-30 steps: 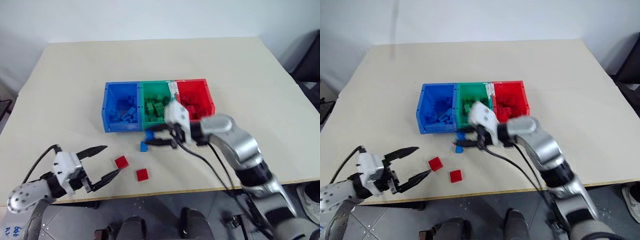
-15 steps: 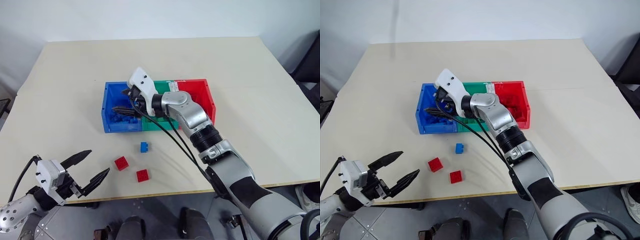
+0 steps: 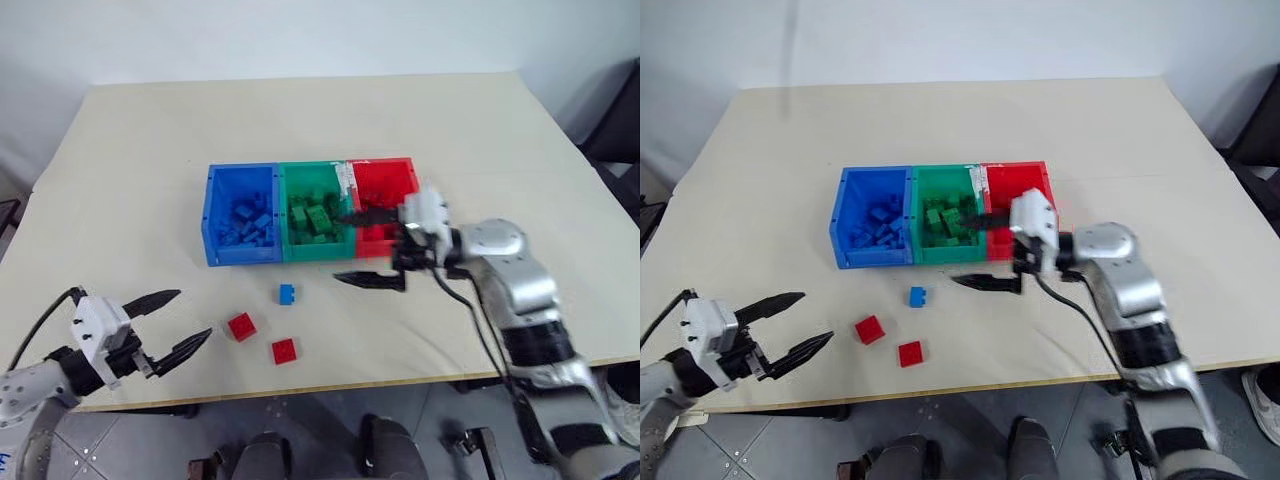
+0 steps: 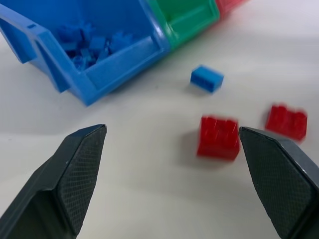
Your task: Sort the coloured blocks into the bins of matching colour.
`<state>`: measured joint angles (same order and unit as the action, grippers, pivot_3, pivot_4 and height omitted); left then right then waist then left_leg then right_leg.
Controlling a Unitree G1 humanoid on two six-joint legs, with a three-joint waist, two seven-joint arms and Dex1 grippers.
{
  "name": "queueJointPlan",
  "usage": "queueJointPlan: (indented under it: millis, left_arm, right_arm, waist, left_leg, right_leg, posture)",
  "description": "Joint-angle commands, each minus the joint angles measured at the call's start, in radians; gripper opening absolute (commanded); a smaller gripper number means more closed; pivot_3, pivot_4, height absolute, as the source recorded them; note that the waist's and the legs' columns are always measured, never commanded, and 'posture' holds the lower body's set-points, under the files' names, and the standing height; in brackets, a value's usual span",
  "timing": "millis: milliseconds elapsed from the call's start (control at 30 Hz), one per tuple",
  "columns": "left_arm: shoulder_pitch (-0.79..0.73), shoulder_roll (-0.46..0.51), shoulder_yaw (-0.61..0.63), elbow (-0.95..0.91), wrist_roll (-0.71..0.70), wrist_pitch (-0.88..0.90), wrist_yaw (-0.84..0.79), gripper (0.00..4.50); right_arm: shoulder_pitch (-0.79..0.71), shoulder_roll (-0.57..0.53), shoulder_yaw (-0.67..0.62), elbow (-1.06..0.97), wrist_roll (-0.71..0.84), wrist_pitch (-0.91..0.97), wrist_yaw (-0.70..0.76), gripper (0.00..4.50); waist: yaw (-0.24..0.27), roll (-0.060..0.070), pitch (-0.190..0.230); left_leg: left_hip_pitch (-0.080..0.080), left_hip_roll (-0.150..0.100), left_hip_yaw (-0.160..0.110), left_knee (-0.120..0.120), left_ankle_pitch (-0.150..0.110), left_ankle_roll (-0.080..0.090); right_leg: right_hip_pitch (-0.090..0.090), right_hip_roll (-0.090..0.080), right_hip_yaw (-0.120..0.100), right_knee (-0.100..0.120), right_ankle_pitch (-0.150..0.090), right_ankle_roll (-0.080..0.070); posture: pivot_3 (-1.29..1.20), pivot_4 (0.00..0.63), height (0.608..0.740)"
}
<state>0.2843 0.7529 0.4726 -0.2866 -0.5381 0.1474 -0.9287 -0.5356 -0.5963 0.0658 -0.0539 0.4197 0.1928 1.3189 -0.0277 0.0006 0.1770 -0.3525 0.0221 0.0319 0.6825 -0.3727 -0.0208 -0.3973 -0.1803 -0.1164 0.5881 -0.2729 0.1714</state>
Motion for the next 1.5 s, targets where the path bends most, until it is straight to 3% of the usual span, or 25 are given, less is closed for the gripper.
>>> queueJointPlan:
  millis: [33,267,467,567,733,967,1067,1333,1400,1500]
  left_arm:
    - [-0.024,0.079,0.004,0.051,0.000,-0.005,-0.111,4.50]
    - [-0.143,0.149,-0.131,0.052,0.034,-0.010,-0.219,4.50]
    - [-0.334,0.148,-0.402,-0.133,0.070,0.157,-0.199,4.50]
    - [-0.463,0.139,-0.587,-0.213,0.124,0.401,-0.113,4.50]
    - [-0.573,0.131,-0.775,-0.220,0.235,0.529,-0.067,4.50]
    - [-0.648,0.133,-0.870,-0.171,0.348,0.554,-0.047,4.50]
    - [-0.663,0.146,-0.888,-0.173,0.357,0.569,-0.066,3.96]
    - [-0.704,0.065,-0.868,-0.127,0.334,0.539,-0.069,1.52]
    - [-0.720,0.018,-0.835,-0.109,0.304,0.515,-0.073,1.43]
    - [-0.829,-0.166,-0.721,-0.046,0.202,0.544,0.002,1.43]
  right_arm:
    - [0.140,-0.108,-0.066,-0.074,0.022,-0.061,0.079,4.47]
    - [0.339,-0.193,-0.193,-0.083,0.019,-0.149,0.048,4.47]
    - [0.441,-0.217,-0.245,-0.184,0.048,-0.083,-0.011,4.47]
    - [0.526,-0.225,-0.269,-0.284,0.075,-0.022,-0.056,4.47]
    - [0.589,-0.228,-0.275,-0.391,0.086,0.031,-0.120,4.47]
    - [0.640,-0.238,-0.314,-0.477,0.116,0.086,-0.172,4.47]
    - [0.672,-0.245,-0.331,-0.487,0.112,0.083,-0.182,4.50]
    - [0.697,-0.234,-0.352,-0.487,0.098,0.074,-0.225,4.50]
    - [0.710,-0.229,-0.367,-0.488,0.093,0.070,-0.245,4.50]
    - [0.768,-0.216,-0.456,-0.488,0.111,0.073,-0.275,4.50]
  waist:
    - [0.002,0.000,0.000]
    - [0.004,0.000,0.000]
    - [0.011,0.000,0.000]
    - [0.028,0.000,0.000]
    - [0.037,0.000,0.000]
    - [0.058,-0.001,0.000]
    - [0.057,-0.001,0.000]
    - [0.054,-0.001,0.000]
    - [0.064,-0.001,0.000]
    - [0.090,-0.002,0.001]
  left_leg:
    - [0.000,0.000,0.000,0.000,0.000,0.000]
    - [0.001,0.000,0.003,0.001,0.000,0.001]
    - [0.001,0.000,0.003,0.001,0.000,0.001]
    - [0.001,0.000,0.003,0.002,0.000,0.001]
    - [0.001,0.000,0.004,0.003,0.000,0.001]
    - [0.001,0.000,0.004,0.005,0.000,0.001]
    - [0.001,0.000,0.004,0.006,0.000,0.001]
    - [0.001,0.000,0.004,0.006,0.000,0.001]
    - [0.000,0.000,0.003,0.007,-0.001,0.002]
    - [-0.003,0.000,0.003,0.014,-0.002,0.004]
  right_leg:
    - [0.000,0.000,0.000,-0.001,0.000,0.000]
    - [0.000,-0.001,0.001,-0.001,0.000,0.000]
    - [0.000,-0.001,0.001,0.000,0.000,0.000]
    - [0.000,-0.001,0.001,0.000,0.000,0.000]
    - [0.001,0.000,0.003,0.000,0.000,0.000]
    - [0.002,0.000,0.003,-0.001,0.000,-0.001]
    - [0.003,0.000,0.003,-0.001,0.000,-0.001]
    - [0.003,0.000,0.003,-0.001,0.000,-0.001]
    - [0.003,0.000,0.003,-0.001,0.000,-0.001]
    - [0.003,0.000,0.003,-0.001,0.000,-0.001]
  posture:
    - [0.00,0.150,0.740]
    - [0.00,0.150,0.740]
    - [0.00,0.150,0.740]
    - [0.00,0.150,0.740]
    - [0.00,0.150,0.740]
    - [0.00,0.150,0.740]
    - [0.00,0.150,0.740]
    - [0.00,0.150,0.740]
    - [0.00,0.150,0.740]
    - [0.00,0.150,0.740]
